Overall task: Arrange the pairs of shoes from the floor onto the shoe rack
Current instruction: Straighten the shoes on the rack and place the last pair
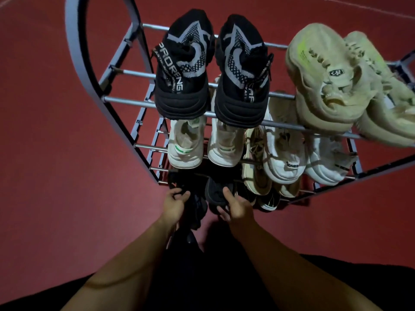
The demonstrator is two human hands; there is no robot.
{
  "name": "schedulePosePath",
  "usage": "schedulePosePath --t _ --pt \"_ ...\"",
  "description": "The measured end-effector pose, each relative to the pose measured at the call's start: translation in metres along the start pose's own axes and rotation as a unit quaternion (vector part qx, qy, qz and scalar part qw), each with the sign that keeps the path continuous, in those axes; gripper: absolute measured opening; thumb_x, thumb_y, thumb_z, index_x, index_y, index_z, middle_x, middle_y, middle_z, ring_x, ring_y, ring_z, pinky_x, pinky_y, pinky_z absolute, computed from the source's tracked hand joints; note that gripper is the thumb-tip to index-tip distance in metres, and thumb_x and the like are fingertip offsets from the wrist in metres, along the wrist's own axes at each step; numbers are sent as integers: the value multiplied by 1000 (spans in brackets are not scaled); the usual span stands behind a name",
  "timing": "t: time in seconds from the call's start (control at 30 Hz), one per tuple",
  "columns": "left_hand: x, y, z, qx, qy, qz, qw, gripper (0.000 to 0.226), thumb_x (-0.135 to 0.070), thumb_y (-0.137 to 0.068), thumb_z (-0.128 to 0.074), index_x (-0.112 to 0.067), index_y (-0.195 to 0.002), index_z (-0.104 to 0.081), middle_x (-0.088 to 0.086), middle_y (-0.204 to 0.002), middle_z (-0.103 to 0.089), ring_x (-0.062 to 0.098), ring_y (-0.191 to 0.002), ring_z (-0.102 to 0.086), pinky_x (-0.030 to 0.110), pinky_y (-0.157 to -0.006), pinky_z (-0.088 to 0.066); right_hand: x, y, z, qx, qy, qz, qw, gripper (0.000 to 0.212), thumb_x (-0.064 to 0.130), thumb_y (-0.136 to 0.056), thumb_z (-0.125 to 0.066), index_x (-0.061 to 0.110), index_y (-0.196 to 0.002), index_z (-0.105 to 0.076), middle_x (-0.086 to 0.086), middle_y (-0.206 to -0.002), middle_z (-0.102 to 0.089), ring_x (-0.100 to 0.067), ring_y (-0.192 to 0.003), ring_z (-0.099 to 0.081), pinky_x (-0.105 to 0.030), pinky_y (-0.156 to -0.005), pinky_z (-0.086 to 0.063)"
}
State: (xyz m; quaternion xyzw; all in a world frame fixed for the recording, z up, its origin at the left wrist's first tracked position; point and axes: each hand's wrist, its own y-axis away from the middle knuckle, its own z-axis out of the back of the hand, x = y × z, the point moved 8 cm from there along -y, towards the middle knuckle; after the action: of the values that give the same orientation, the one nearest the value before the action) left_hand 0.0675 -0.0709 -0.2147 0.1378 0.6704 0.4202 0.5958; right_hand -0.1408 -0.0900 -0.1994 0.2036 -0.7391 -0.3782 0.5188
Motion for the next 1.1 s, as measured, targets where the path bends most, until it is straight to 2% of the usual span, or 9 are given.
schedulePosePath --t 0.07,0.17,0.27,0.43,0.53,0.7,0.9,1.03,1.1 --pt "-1 -8 12 -37 -20 -27 999 43 -10 -89 -73 -5 -117 -41 2 -92 -54 16 -85 -56 34 -85 -51 -6 -2 -5 47 9 8 999 29 33 -86 -72 13 -106 -67 -13 -119 -67 -30 -104 -67 -34 -81 -56" --pt "-14 -9 12 -17 -28 -69 997 55 -4 -90 -71 -7 -127 -31 -1 -106 -55 11 -93 -58 27 -84 -49 -6 -4 -6 102 26 40 994 41 34 -93 -62 13 -128 -60 -16 -126 -65 -30 -115 -63 -40 -100 -49" --pt "-24 -20 18 -21 -63 -104 992 55 -11 -93 -69 0 -137 -38 8 -125 -58 19 -111 -57 20 -84 -47 -4 -7 -5 120 34 42 991 42 33 -96 -59 15 -134 -55 -10 -126 -66 -23 -115 -65 -33 -92 -54" --pt "-34 -21 28 -21 -143 -152 978 22 -15 -98 -61 5 -107 -67 7 -94 -69 5 -79 -66 4 -64 -44 -14 -8 -8 111 0 -9 994 40 38 -88 -68 18 -122 -64 -7 -116 -72 -28 -107 -68 -47 -95 -53" --pt "-33 -14 22 17 -178 -183 967 16 -21 -95 -66 -5 -97 -70 -3 -84 -72 -7 -69 -64 18 -73 -49 -13 -4 -5 108 16 -13 994 38 43 -88 -66 18 -117 -67 -7 -115 -72 -27 -106 -69 -43 -91 -55" --pt "-48 -3 30 15 -132 -184 974 36 -47 -93 -65 -13 -87 -71 16 -84 -72 21 -76 -66 54 -82 -58 -6 -6 3 102 7 15 995 36 36 -92 -62 8 -114 -66 -22 -117 -68 -40 -110 -65 -53 -97 -48" --pt "-100 -1 18 -15 -48 -171 984 49 -38 -91 -62 12 -92 -64 21 -83 -71 28 -75 -65 50 -72 -59 1 -8 8 86 -23 17 996 44 38 -95 -57 4 -122 -63 -20 -115 -70 -35 -97 -70 -49 -93 -53" --pt "-114 -7 2 11 -59 -150 987 28 -29 -76 -69 -14 -100 -70 8 -97 -75 26 -87 -68 47 -81 -58 -5 -3 3 110 -32 -21 993 52 43 -92 -57 12 -134 -54 -8 -84 -72 -24 -64 -68 -44 -77 -55" --pt "-107 0 -11 54 -68 -150 985 41 -37 -77 -75 -22 -114 -69 0 -108 -75 21 -99 -71 42 -85 -58 -8 -2 3 101 -29 -37 994 64 45 -90 -60 10 -141 -43 1 -69 -69 -18 -55 -64 -36 -63 -54"
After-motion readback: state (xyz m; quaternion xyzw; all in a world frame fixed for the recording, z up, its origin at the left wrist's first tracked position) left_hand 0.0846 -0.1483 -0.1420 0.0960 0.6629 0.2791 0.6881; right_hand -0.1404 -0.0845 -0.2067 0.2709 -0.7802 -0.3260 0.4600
